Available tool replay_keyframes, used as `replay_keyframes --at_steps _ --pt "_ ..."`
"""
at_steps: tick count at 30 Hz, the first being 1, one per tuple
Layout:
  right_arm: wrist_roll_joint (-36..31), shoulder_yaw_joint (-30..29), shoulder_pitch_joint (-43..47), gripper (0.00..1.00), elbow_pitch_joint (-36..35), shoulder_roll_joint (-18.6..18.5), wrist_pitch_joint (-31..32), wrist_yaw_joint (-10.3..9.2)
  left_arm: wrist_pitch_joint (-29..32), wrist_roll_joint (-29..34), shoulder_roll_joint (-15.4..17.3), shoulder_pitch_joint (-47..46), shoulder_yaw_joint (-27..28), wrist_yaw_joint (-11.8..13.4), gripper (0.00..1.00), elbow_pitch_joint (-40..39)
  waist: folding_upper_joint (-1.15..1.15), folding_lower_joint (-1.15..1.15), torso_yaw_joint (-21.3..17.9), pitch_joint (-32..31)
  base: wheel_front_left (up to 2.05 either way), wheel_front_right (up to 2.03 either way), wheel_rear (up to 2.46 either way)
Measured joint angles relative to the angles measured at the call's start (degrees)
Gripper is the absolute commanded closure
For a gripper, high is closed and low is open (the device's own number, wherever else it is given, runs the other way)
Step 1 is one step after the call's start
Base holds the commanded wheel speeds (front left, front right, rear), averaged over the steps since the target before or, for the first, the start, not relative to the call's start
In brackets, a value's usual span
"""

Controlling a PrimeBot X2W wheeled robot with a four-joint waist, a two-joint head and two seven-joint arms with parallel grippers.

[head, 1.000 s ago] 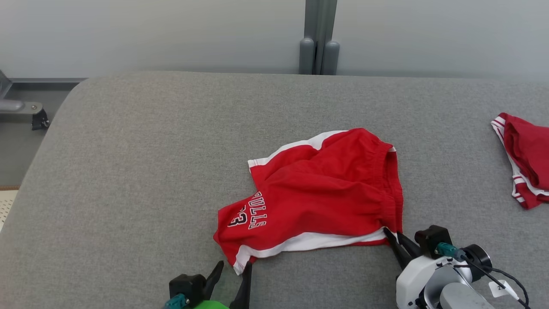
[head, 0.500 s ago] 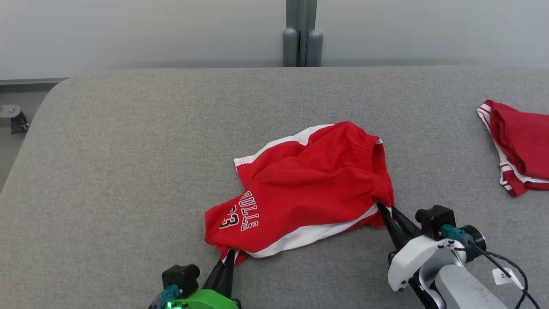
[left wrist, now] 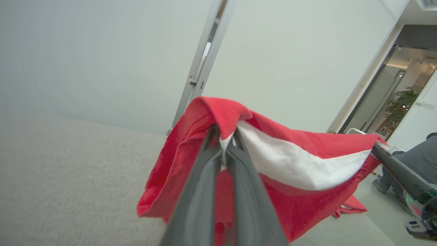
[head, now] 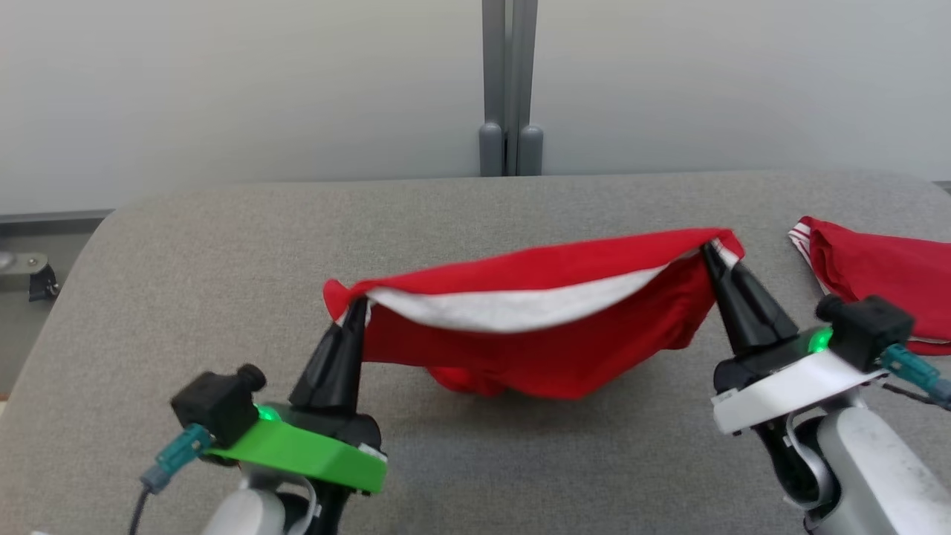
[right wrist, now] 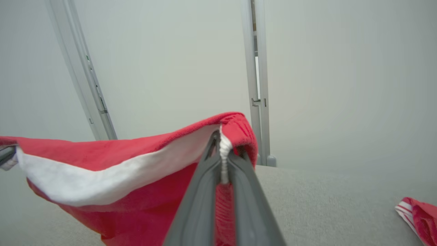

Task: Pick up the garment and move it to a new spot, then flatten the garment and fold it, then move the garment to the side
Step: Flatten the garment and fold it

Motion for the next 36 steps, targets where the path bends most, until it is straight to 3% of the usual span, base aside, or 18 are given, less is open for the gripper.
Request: replay_keyframes --at_steps 11,18,22,27,31,34,36 --pt "-1.05 -9.1 3.45 1.0 -30.34 -2.5 10.26 0.0 10.59 -0.83 6.34 -9.26 4.53 2.87 1.0 -25.6 0.0 0.0 -3.65 -4.24 0.0 0.0 0.0" --pt "1.42 -12.52 3.81 1.0 -34.96 -0.81 17.45 -0.01 16.74 -1.42 8.02 -16.03 5.21 4.01 1.0 -27.53 0.0 0.0 -4.84 -3.3 0.0 0.0 0.0" --pt "3.33 -11.0 1.66 1.0 -30.33 -1.0 19.44 -0.01 19.02 -1.98 8.18 -20.32 4.34 3.23 1.0 -21.35 0.0 0.0 -4.75 -1.25 0.0 0.0 0.0" --pt "3.98 -5.0 -11.91 1.0 -17.73 -2.38 18.39 -0.01 20.23 -1.27 8.29 -31.28 3.66 0.85 1.0 -8.23 0.0 0.0 -4.72 2.7 0.0 0.0 0.0" --pt "1.65 -0.27 -28.25 1.0 -4.58 -1.97 11.57 -0.01 17.41 2.03 8.12 -43.65 3.6 -0.63 1.0 4.6 0.0 0.0 -4.77 6.76 0.0 0.0 0.0" --pt "0.2 2.82 -38.5 1.0 4.87 -0.03 3.24 -0.01 11.84 3.71 6.86 -51.63 3.92 -1.54 1.0 12.67 0.0 0.0 -4.76 9.9 0.0 0.0 0.0" --pt "-0.75 5.48 -42.37 1.0 10.56 1.19 0.93 -0.02 8.03 3.89 5.56 -55.11 4.31 -1.91 1.0 16.94 0.0 0.0 -4.7 11.9 0.0 0.0 0.0"
